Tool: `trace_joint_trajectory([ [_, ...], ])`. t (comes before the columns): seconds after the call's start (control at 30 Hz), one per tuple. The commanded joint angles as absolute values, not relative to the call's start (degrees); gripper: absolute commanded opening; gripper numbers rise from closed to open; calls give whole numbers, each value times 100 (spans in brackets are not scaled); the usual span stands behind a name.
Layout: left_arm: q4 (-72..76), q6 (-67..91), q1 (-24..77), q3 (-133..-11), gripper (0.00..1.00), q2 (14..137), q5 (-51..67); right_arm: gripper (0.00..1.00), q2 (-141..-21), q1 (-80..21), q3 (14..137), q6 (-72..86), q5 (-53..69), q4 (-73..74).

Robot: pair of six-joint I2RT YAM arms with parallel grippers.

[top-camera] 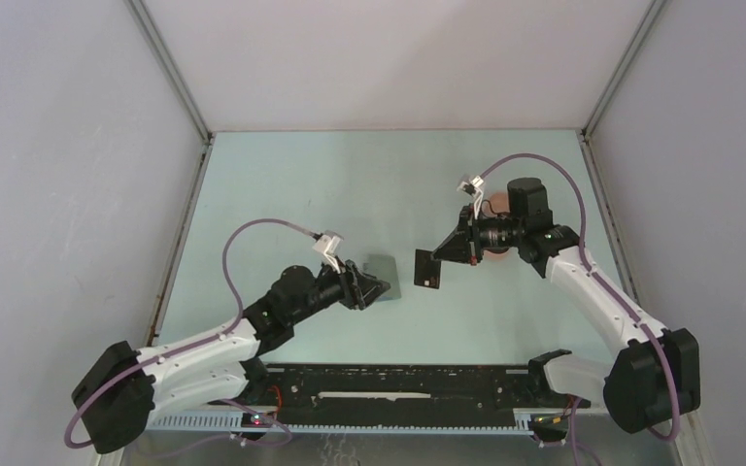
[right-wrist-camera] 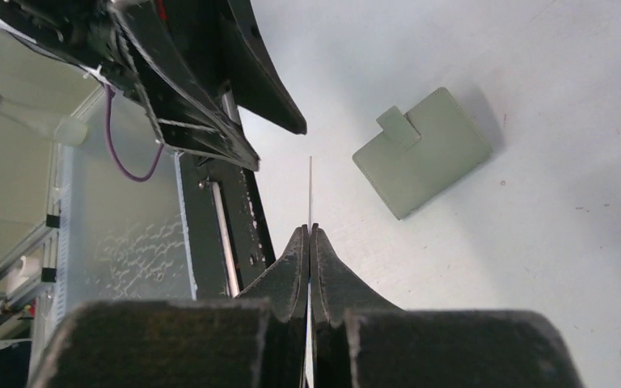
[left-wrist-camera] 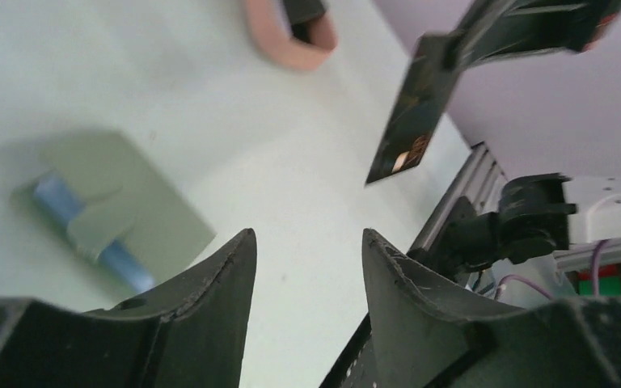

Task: Put the credit cards into the card holder
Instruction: Insert the credit card into the card holder.

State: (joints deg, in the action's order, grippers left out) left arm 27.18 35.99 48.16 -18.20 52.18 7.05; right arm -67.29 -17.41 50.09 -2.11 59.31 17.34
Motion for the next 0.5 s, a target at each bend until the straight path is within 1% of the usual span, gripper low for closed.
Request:
trace_joint_trajectory([
  [0.0,2107,4184,4828,-1527,56,5298,28,0,-7026,-1843,5197,66,5821,1501],
  [0.1,2007,4268,4830,-1503,58,5408,-451,0,-7098,-1871,5229,33,5744,1564],
  [0.23,2088,4258,4826,-1639,64,5921,-600,0,-7104,-1858,5229,12,5698,1610],
  [0.47,2319,4262,4818,-1975,66,6753,-536,0,-7069,-1747,5225,35,5708,1650],
])
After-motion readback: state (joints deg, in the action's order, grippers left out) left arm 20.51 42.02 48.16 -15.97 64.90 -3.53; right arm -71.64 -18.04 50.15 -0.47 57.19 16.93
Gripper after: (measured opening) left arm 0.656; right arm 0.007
